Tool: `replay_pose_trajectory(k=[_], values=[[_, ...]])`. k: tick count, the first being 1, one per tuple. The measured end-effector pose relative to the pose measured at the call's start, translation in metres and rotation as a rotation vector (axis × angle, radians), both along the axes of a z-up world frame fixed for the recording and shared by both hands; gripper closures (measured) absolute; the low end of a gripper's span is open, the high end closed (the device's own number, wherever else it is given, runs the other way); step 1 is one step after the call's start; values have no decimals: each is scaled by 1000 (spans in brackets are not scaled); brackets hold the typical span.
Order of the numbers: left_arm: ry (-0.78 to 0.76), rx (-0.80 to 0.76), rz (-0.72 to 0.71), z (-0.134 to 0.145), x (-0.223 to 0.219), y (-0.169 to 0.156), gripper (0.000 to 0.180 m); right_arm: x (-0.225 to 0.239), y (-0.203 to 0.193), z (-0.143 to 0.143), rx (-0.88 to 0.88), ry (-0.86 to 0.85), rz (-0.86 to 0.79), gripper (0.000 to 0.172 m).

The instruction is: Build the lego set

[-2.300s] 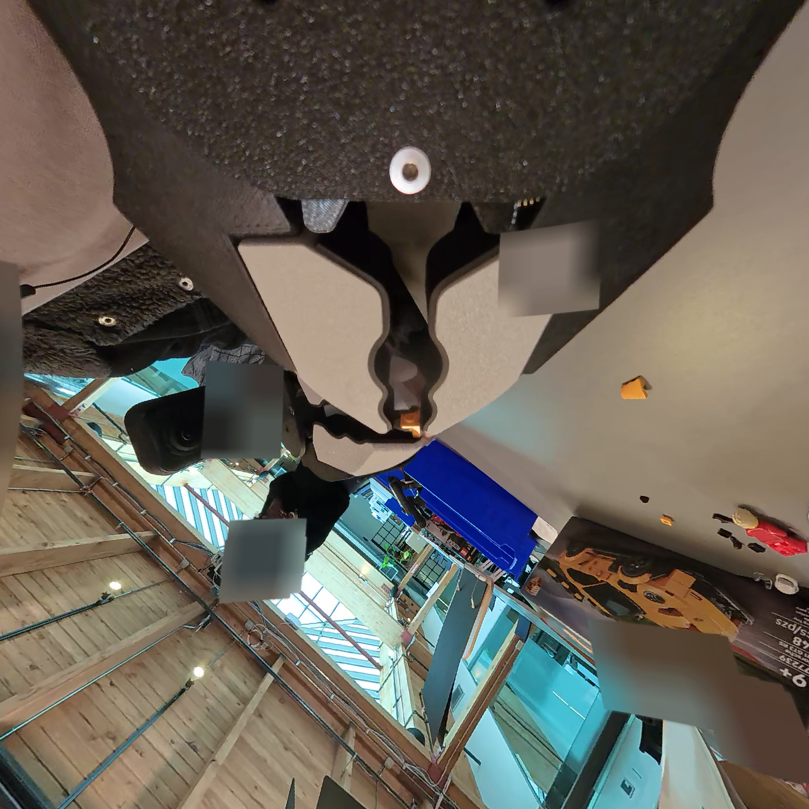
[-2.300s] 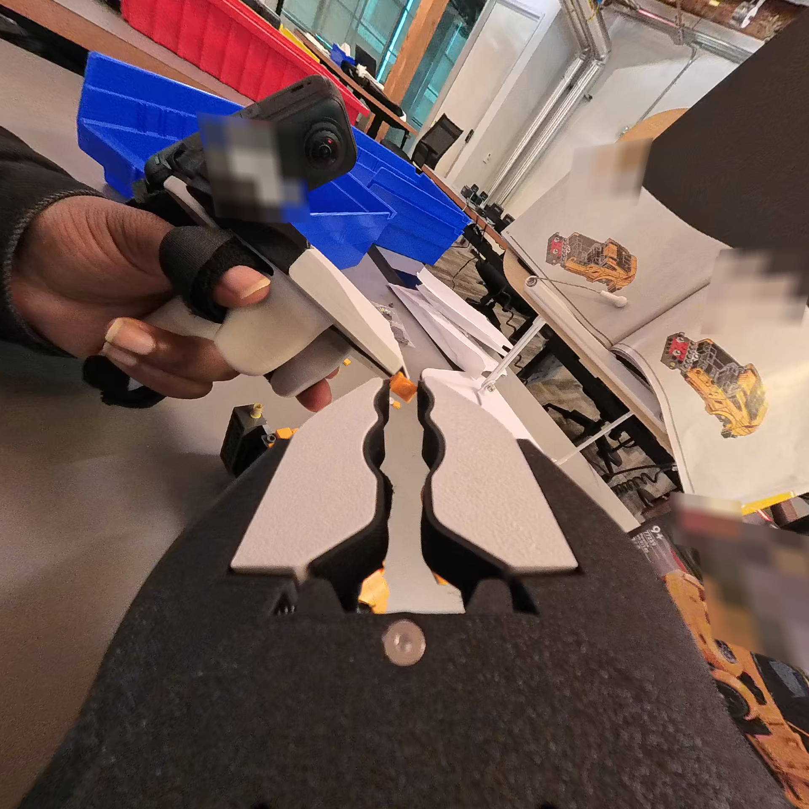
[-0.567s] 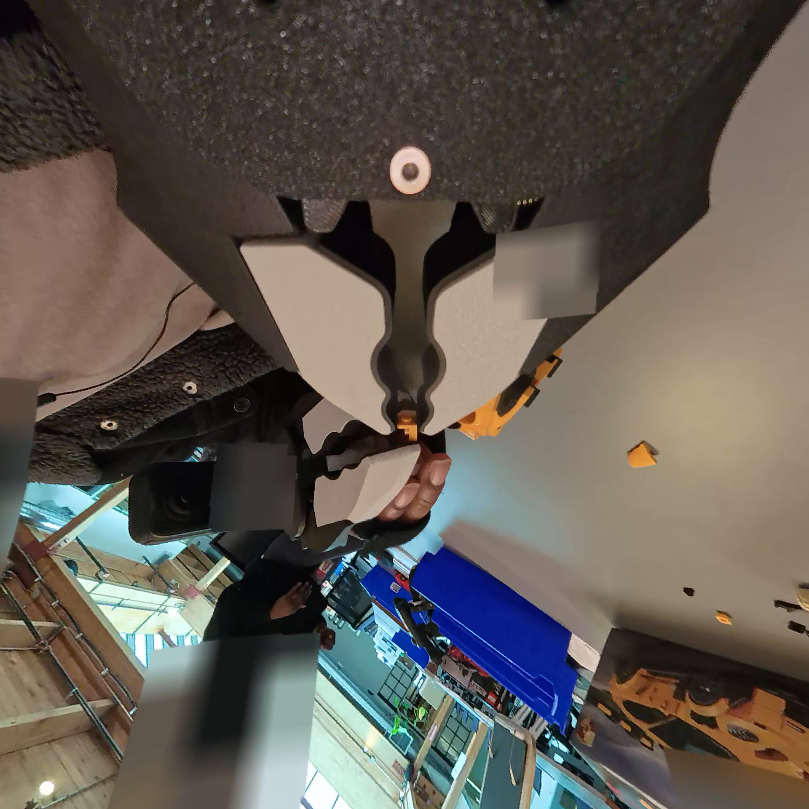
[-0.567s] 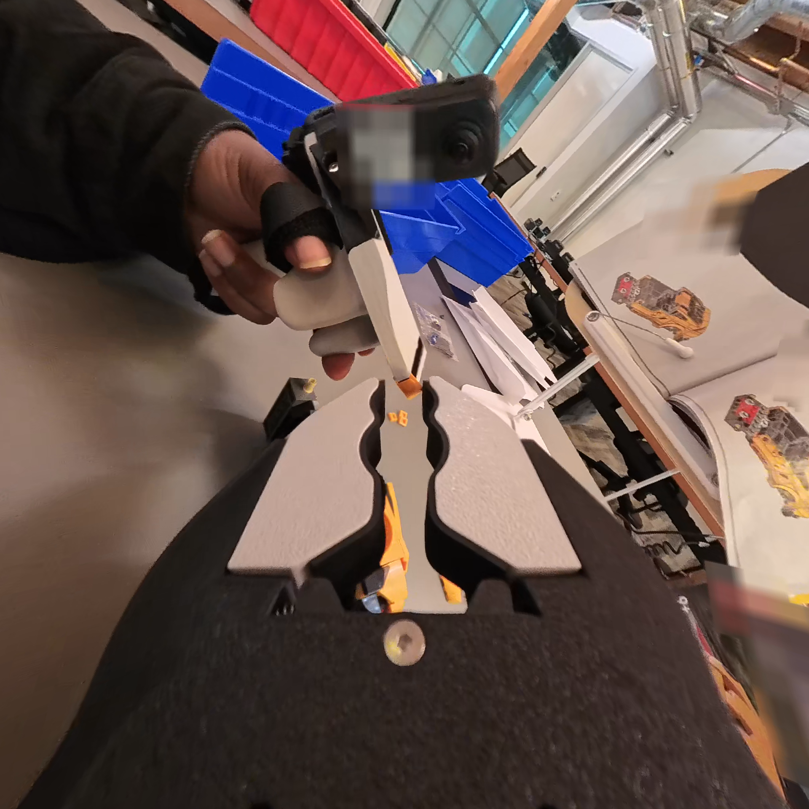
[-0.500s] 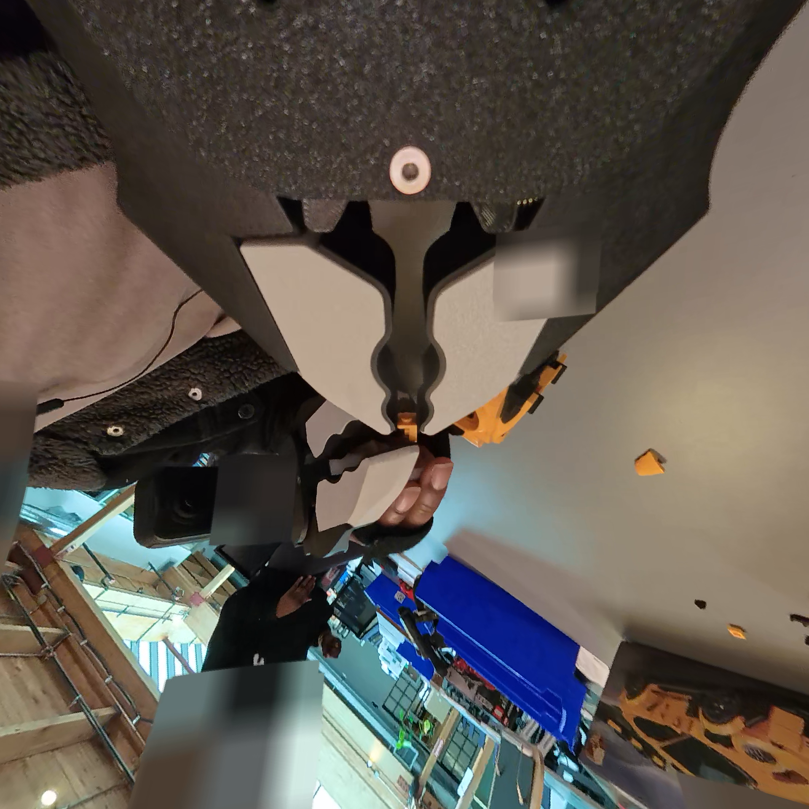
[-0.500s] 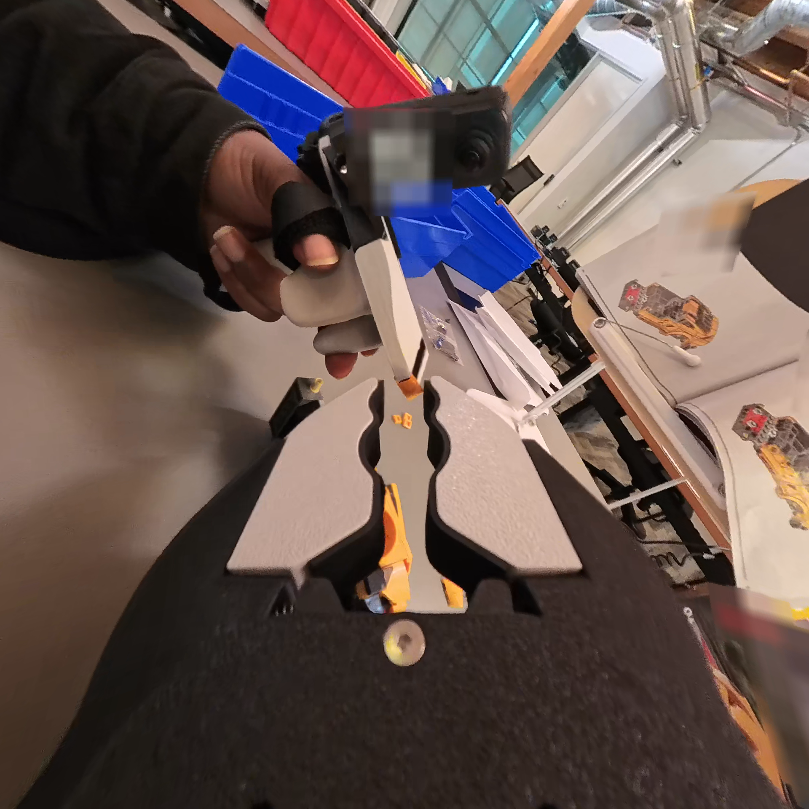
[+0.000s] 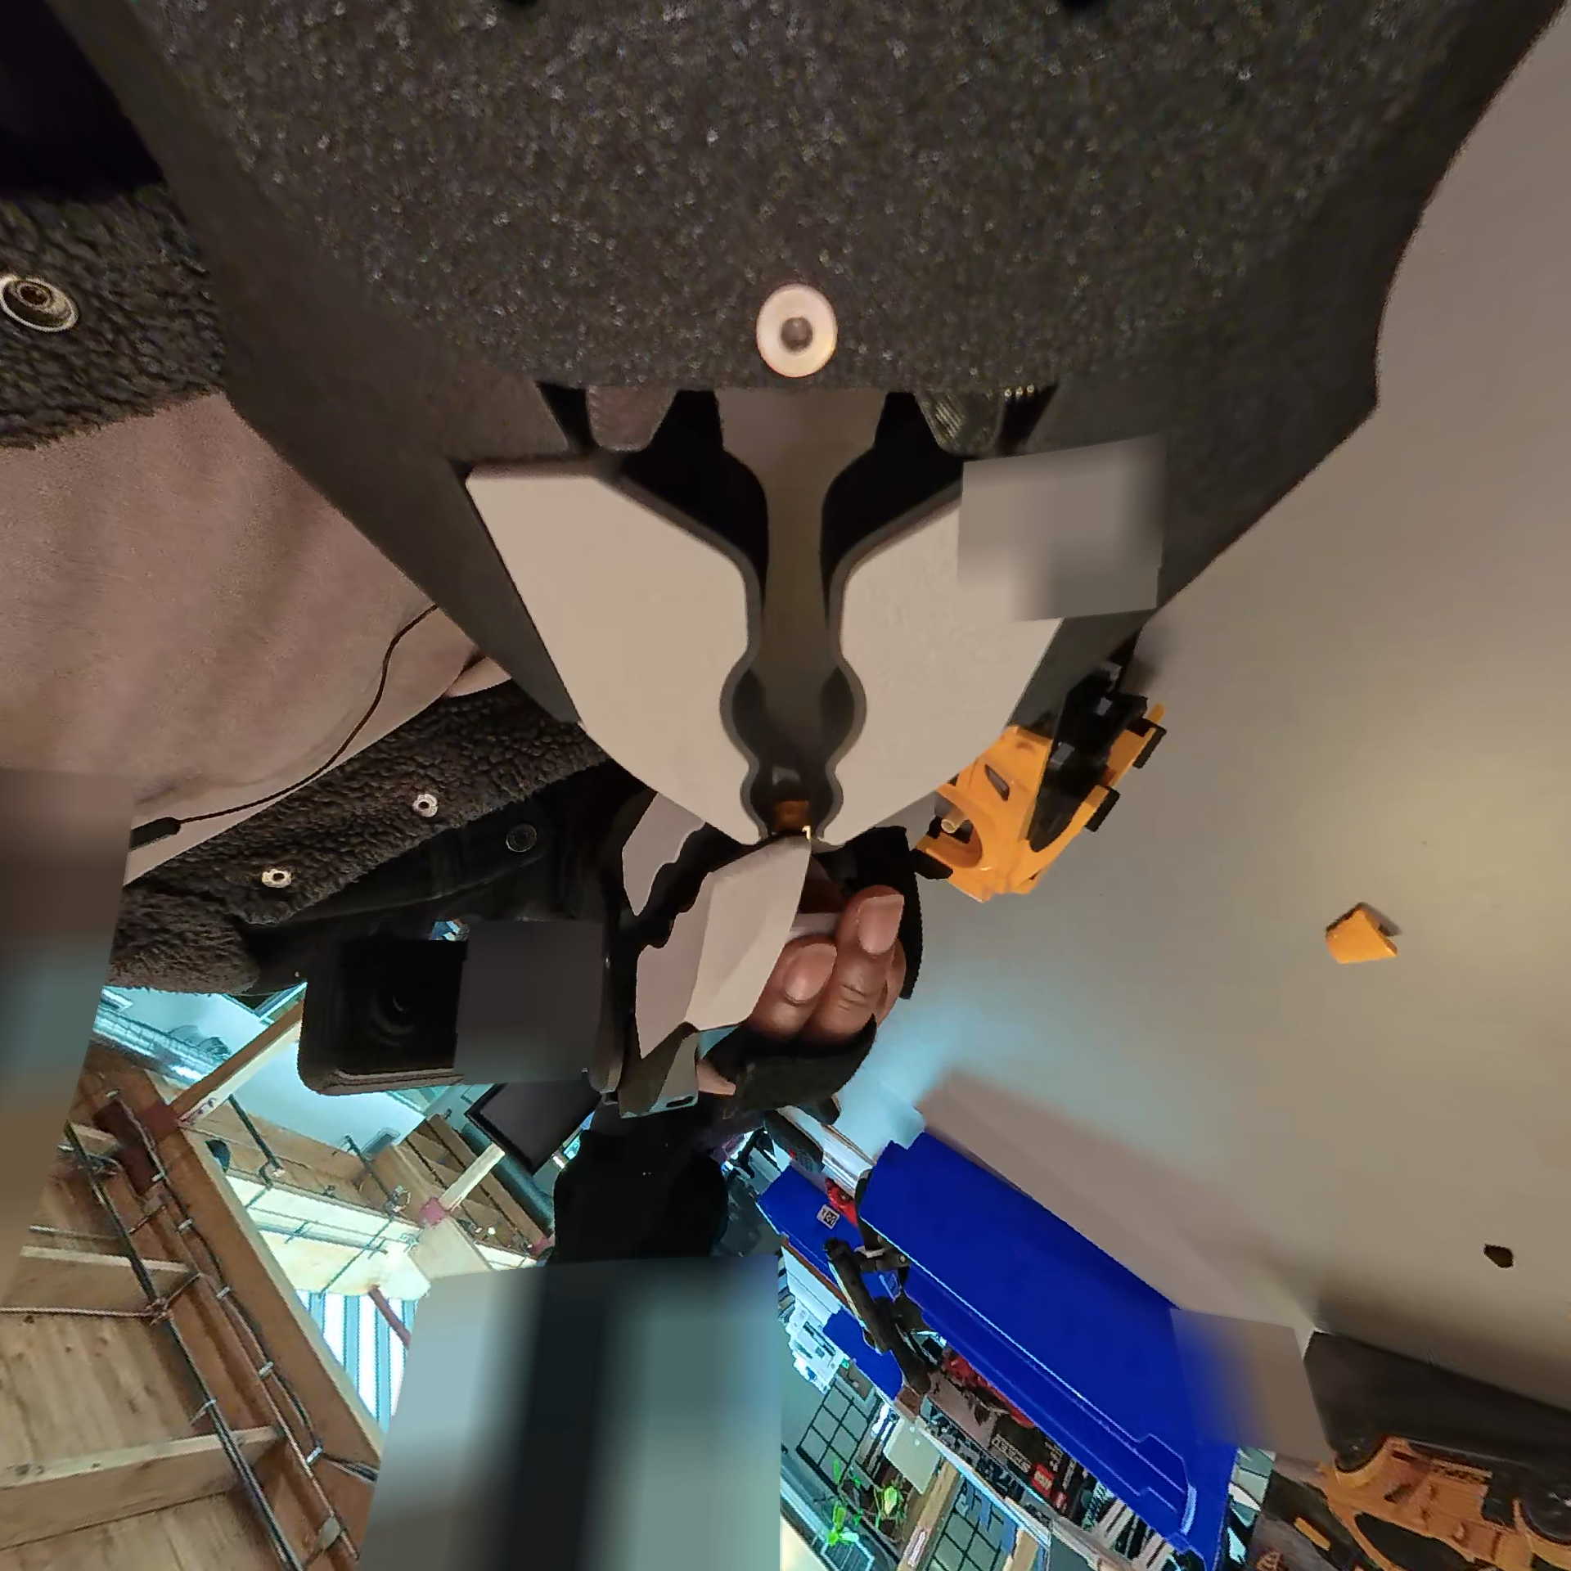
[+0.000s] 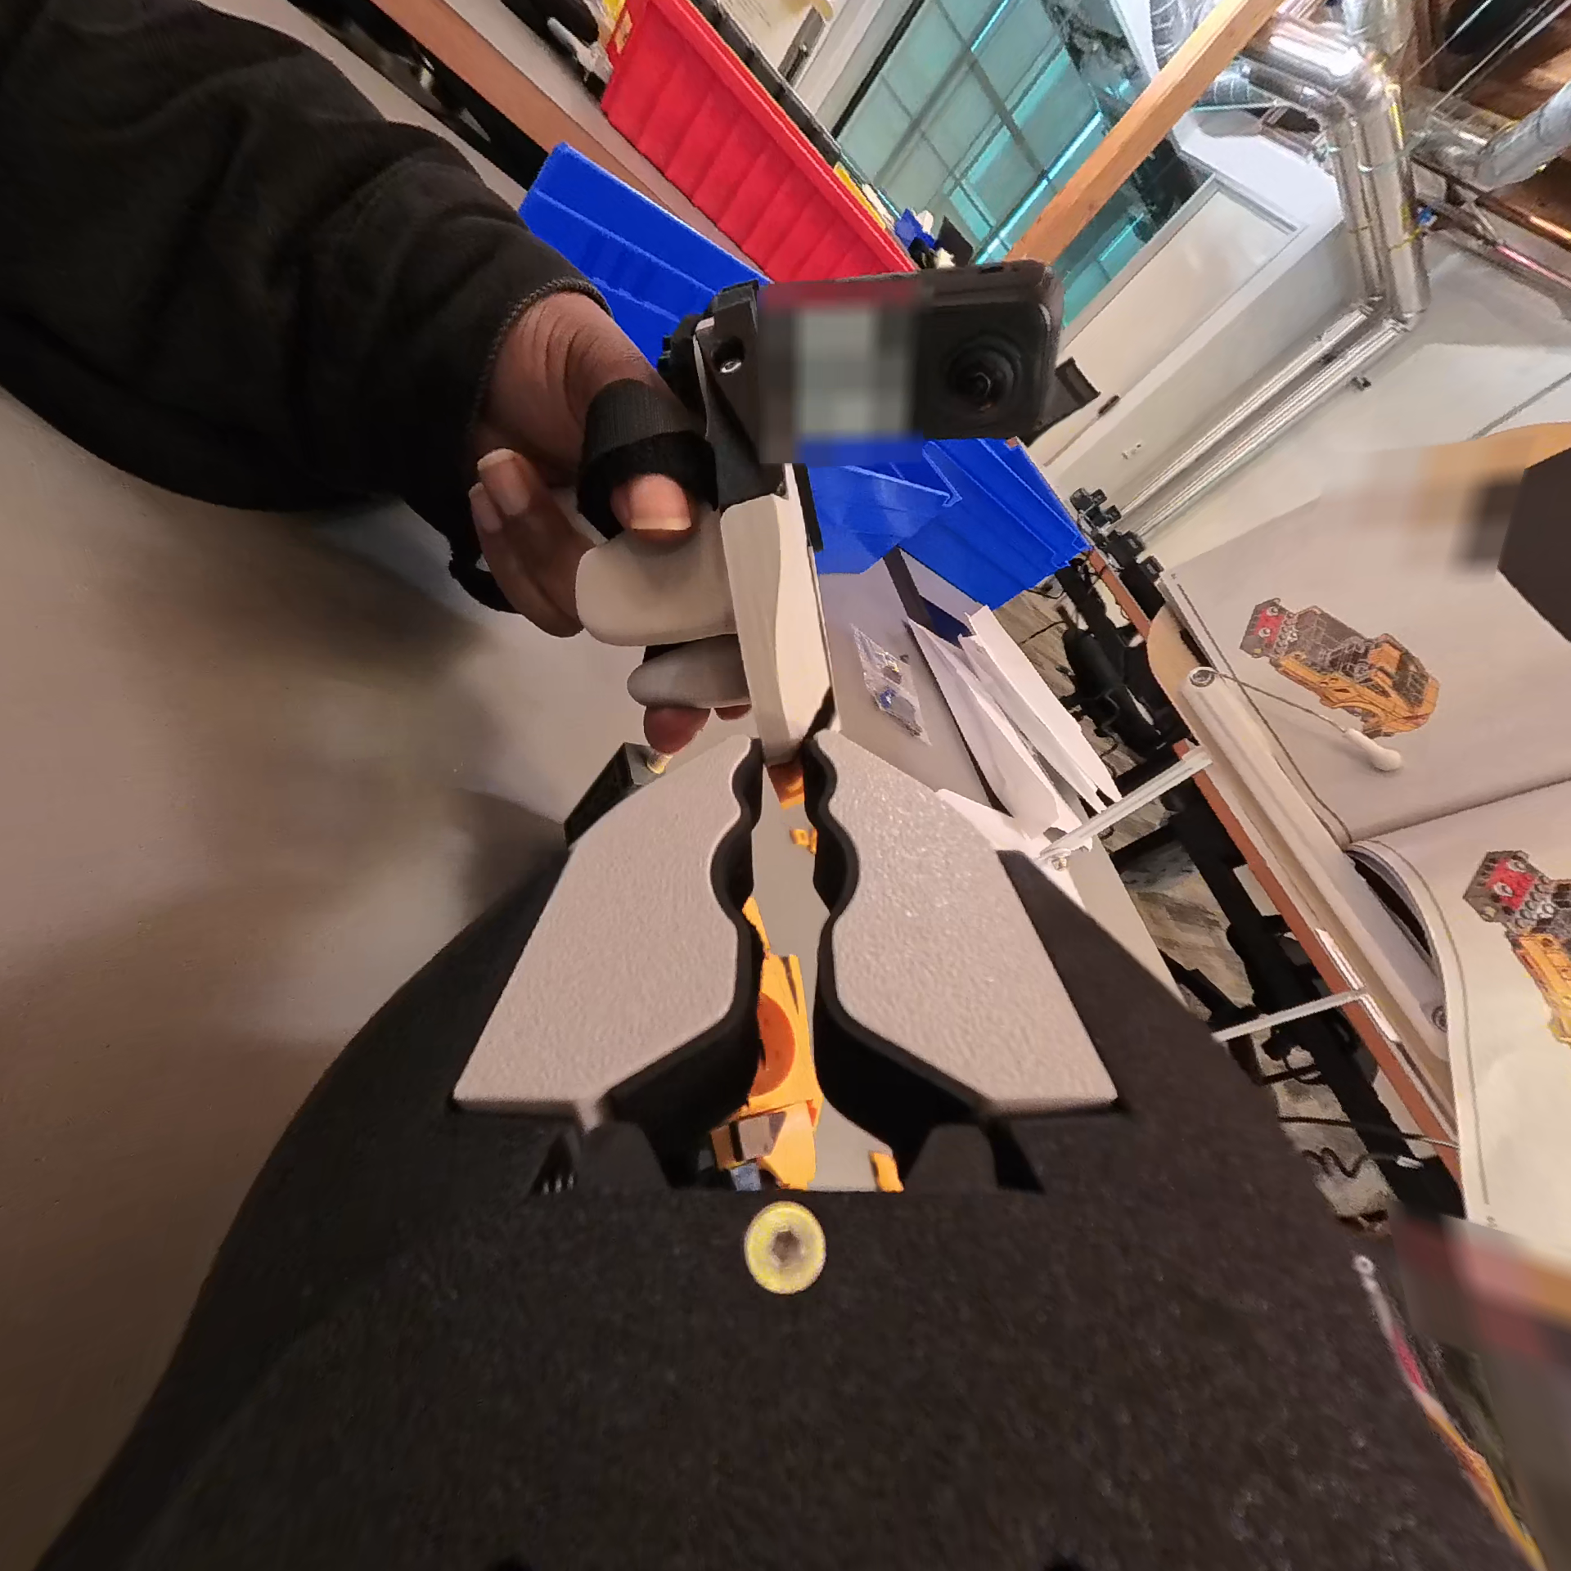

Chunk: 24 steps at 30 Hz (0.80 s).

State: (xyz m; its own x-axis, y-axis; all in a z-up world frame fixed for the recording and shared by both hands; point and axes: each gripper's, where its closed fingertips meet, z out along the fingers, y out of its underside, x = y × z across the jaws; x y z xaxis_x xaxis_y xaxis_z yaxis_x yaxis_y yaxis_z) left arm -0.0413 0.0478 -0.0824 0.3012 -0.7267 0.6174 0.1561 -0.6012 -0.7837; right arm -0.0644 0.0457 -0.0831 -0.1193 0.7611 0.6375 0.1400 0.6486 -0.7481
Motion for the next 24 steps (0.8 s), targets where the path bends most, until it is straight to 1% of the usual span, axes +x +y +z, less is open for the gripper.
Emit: replay_pose_trajectory(k=[7,12,15,20,24], values=[[-29,1,2,4,-3,0,172,6,3,4,-85,3,31,160],[-67,6,-3,10,-7,-1,172,19,16,19,-137,25,32,155],[-94,-1,-8,12,-11,-1,172,30,22,23,-165,-3,54,155],[-123,-21,-54,14,-11,-6,172,39,17,6,-189,-137,119,155],[-113,-45,-114,11,-2,-14,173,35,-3,-4,-166,-185,182,151]])
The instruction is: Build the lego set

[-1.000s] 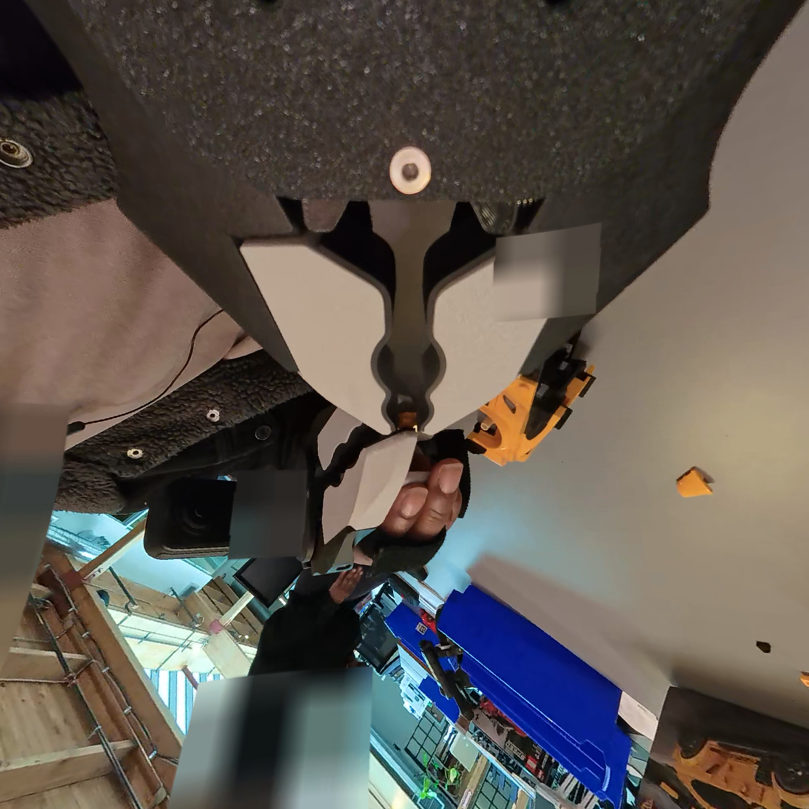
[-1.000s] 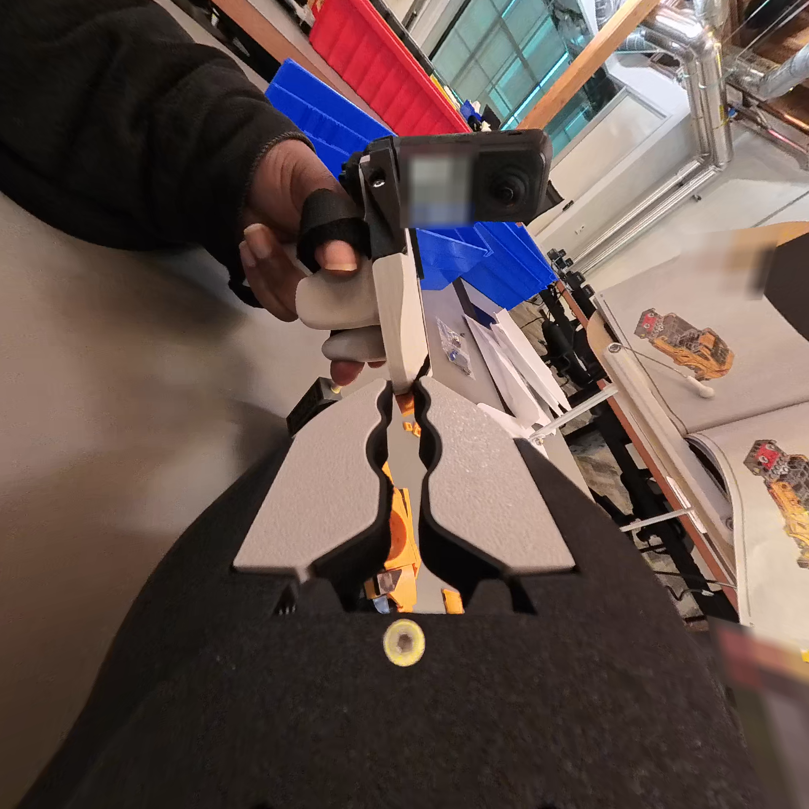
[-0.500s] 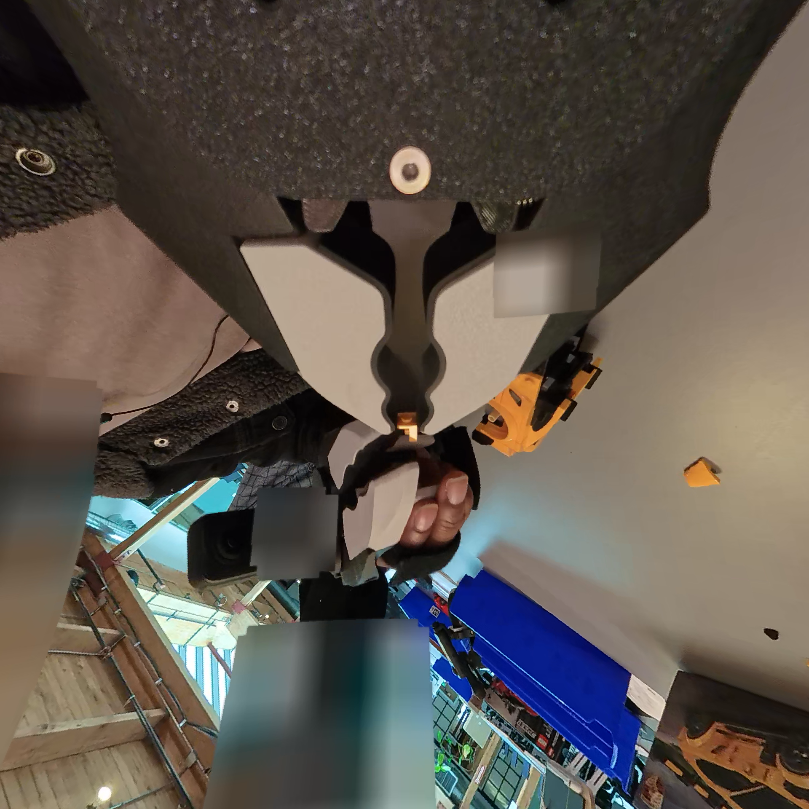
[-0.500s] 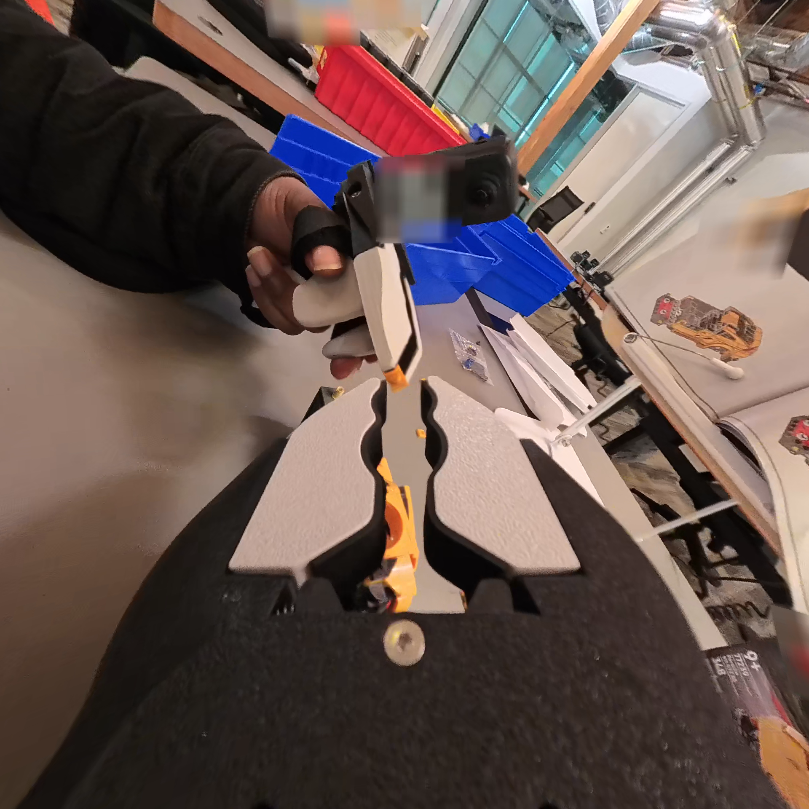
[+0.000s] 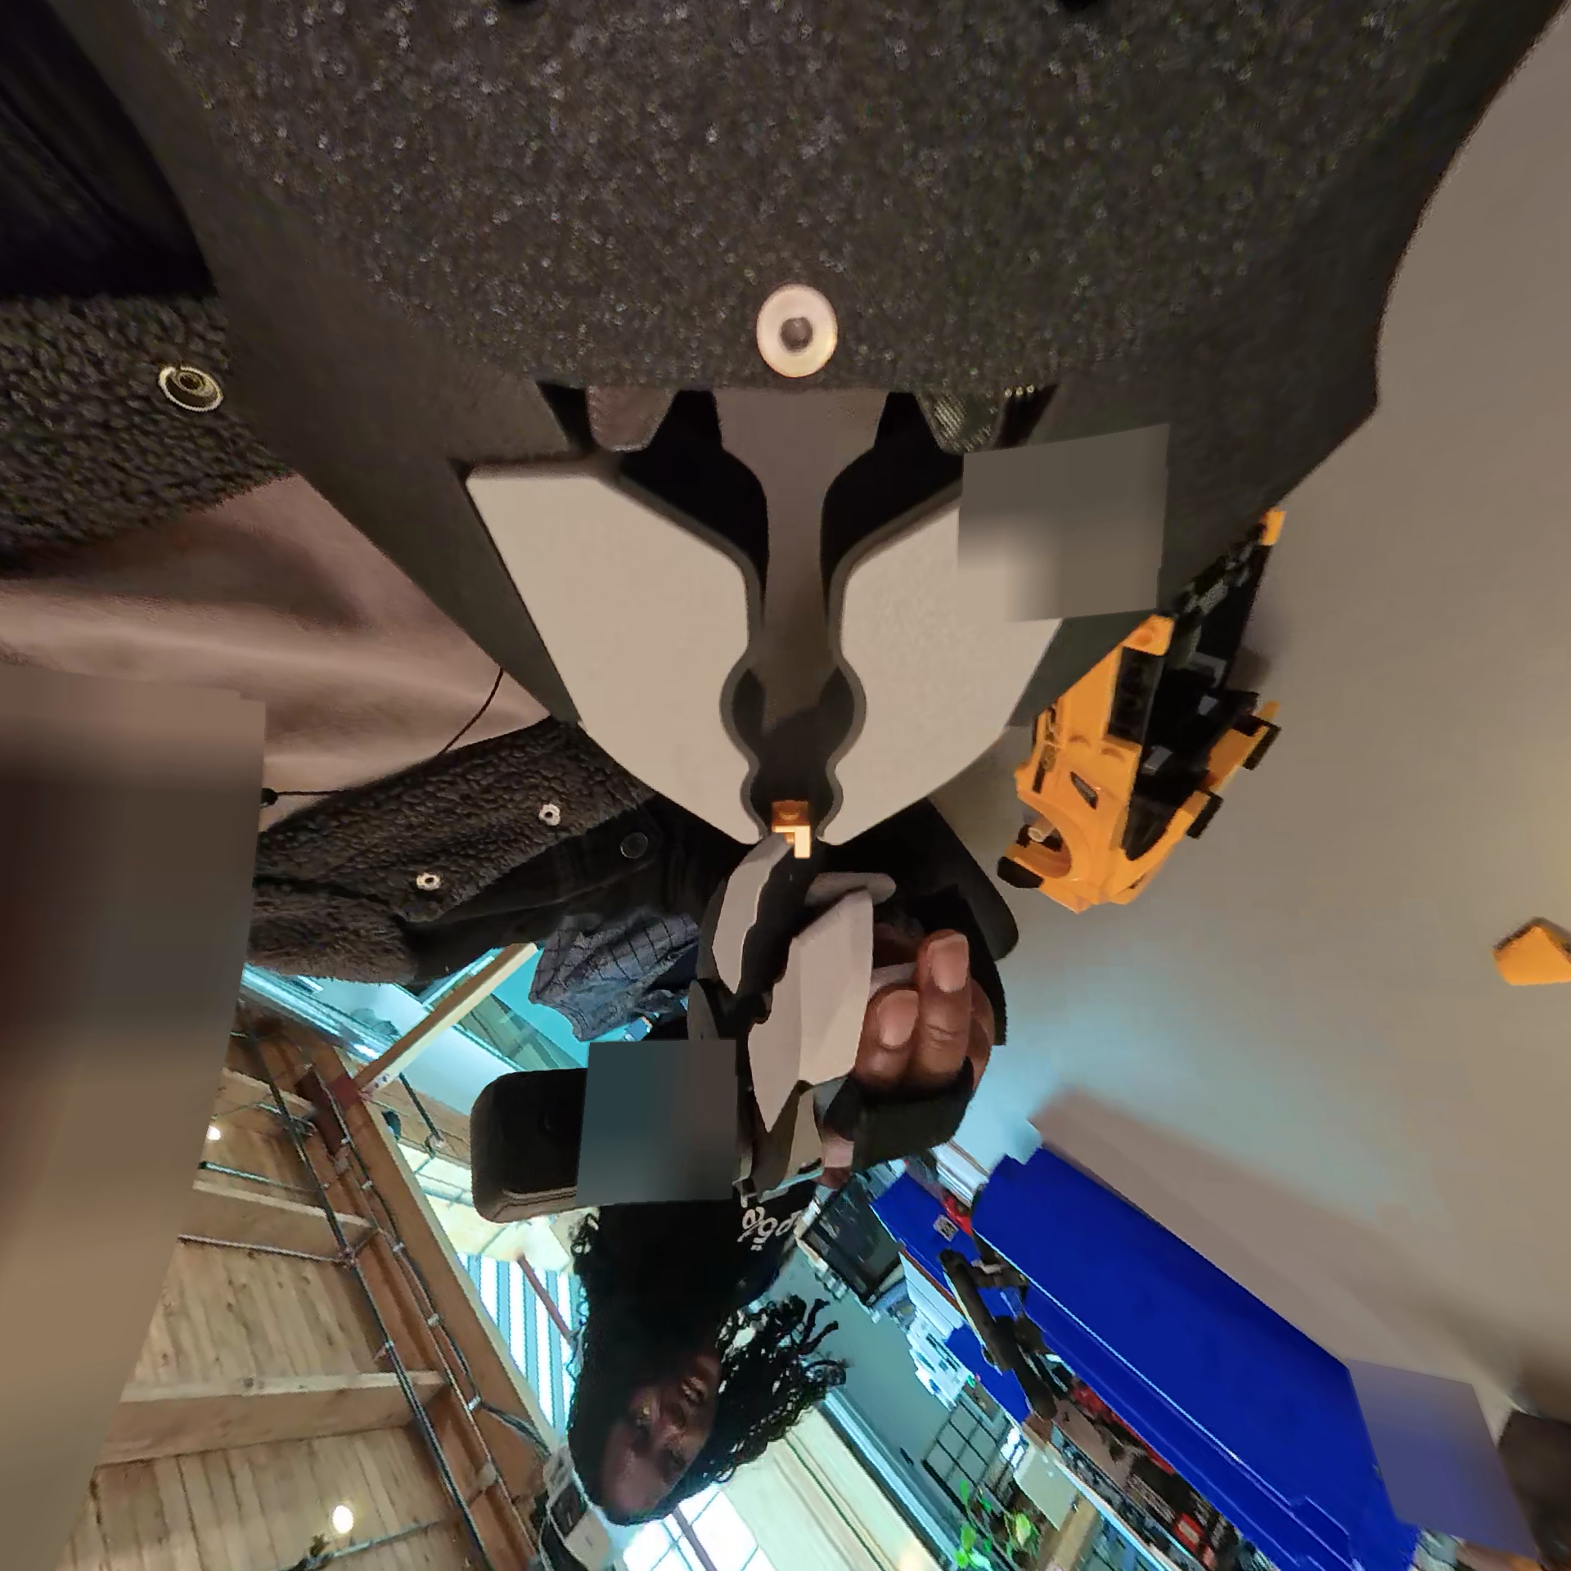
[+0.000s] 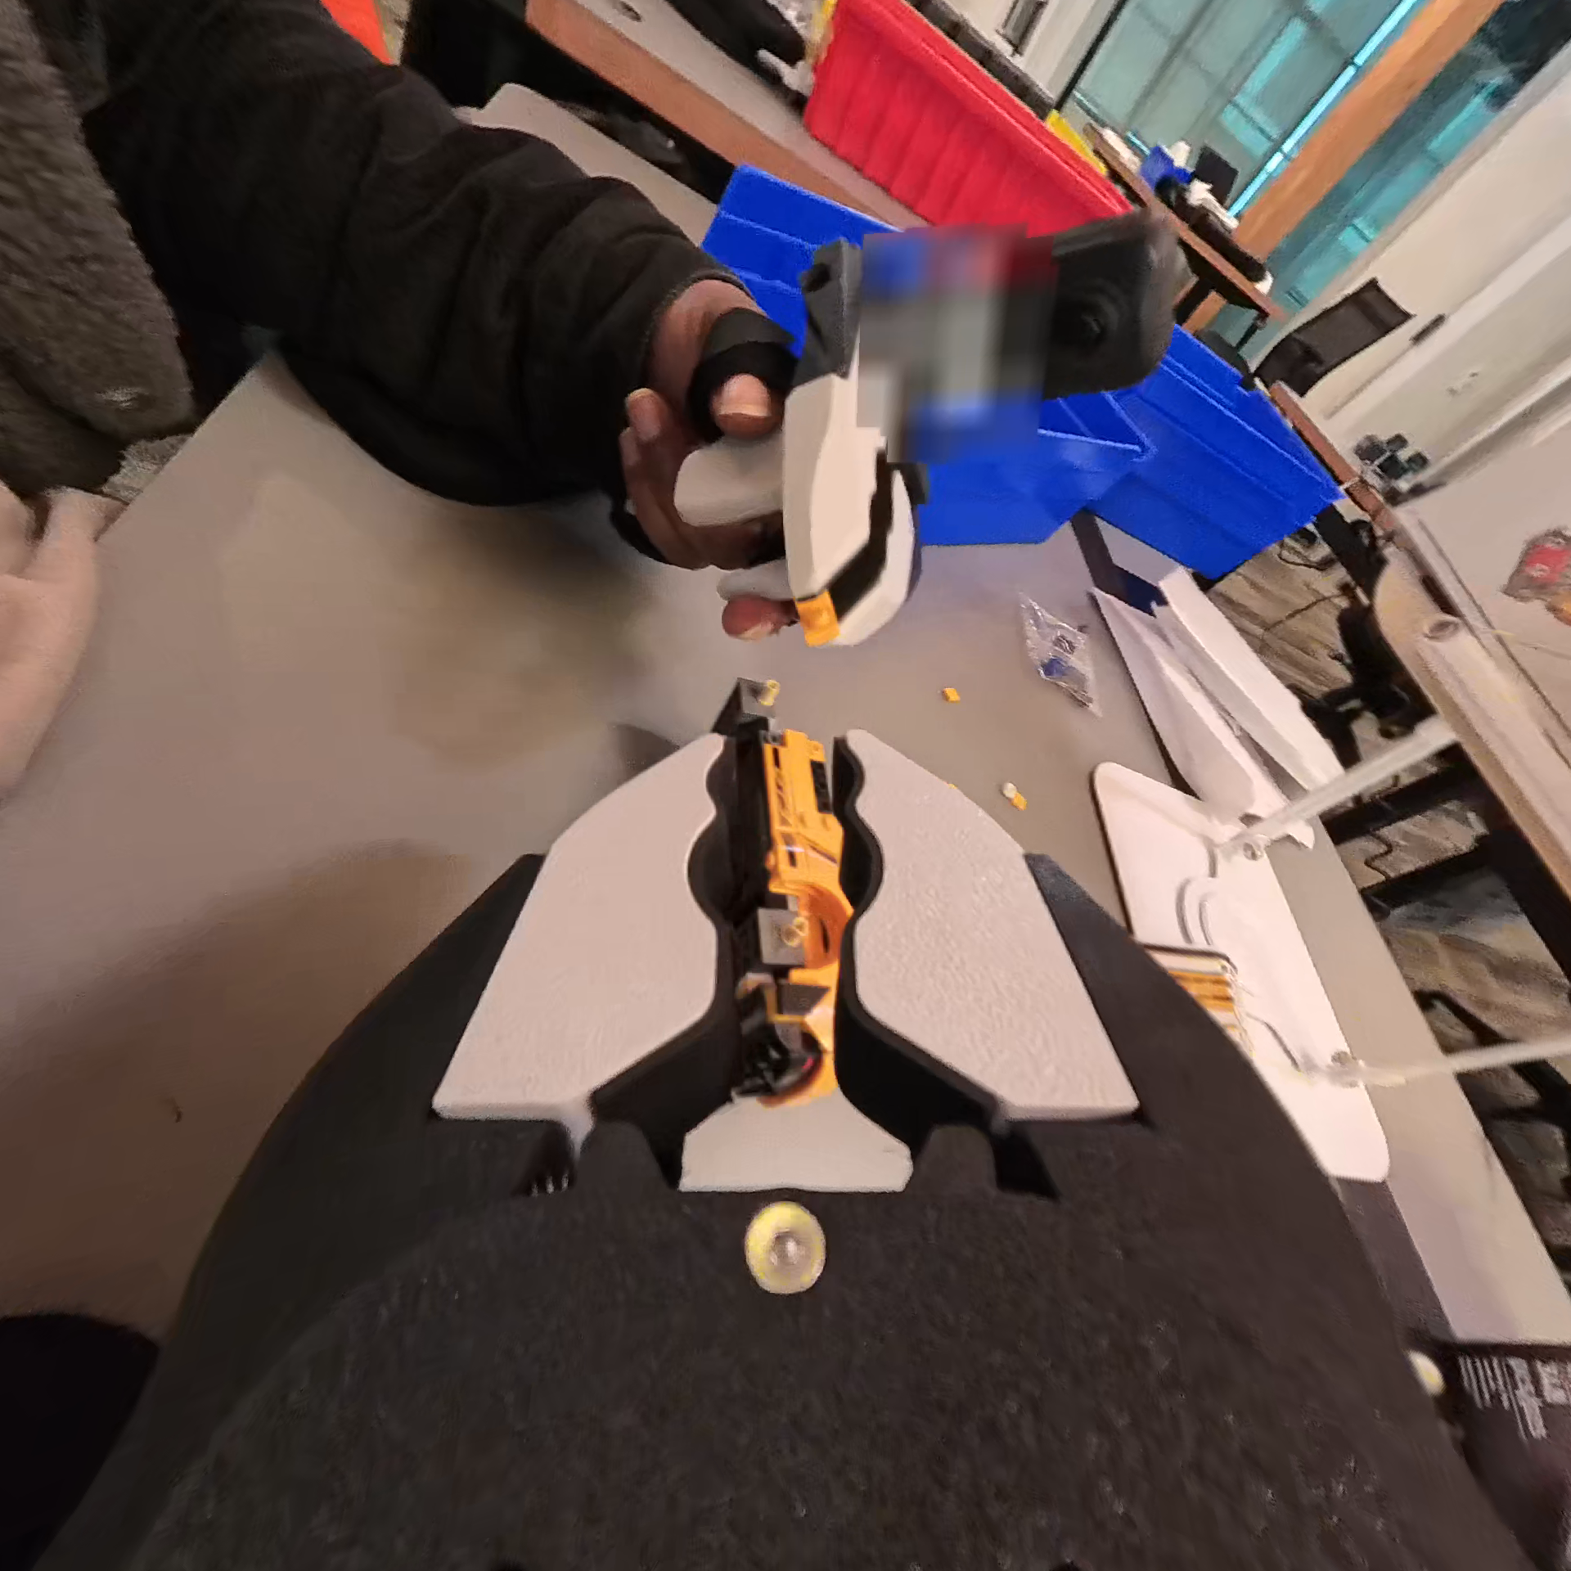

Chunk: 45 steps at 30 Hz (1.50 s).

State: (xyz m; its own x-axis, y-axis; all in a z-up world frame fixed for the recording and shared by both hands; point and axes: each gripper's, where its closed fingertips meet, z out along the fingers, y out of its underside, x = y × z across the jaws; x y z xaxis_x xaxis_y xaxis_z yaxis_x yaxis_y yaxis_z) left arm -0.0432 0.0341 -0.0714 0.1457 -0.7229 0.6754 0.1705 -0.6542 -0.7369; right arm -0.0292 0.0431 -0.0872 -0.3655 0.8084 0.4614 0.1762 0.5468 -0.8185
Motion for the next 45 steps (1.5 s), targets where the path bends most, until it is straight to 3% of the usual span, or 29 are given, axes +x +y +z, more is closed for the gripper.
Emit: replay_pose_trajectory(k=[7,13,19,29,37,45], values=[[15,-30,-63,-7,12,-7,173,-8,-13,3,41,45,14,152],[18,-45,-84,-10,17,-9,173,-12,-19,2,74,71,14,164],[-60,-54,6,1,8,3,173,-20,-7,12,105,140,-104,164],[212,240,375,3,-7,31,172,-35,18,16,120,197,-352,164],[296,319,409,4,-9,32,173,-37,19,17,26,199,-380,164],[352,433,318,6,-7,20,173,-33,7,19,-84,193,-240,161]])
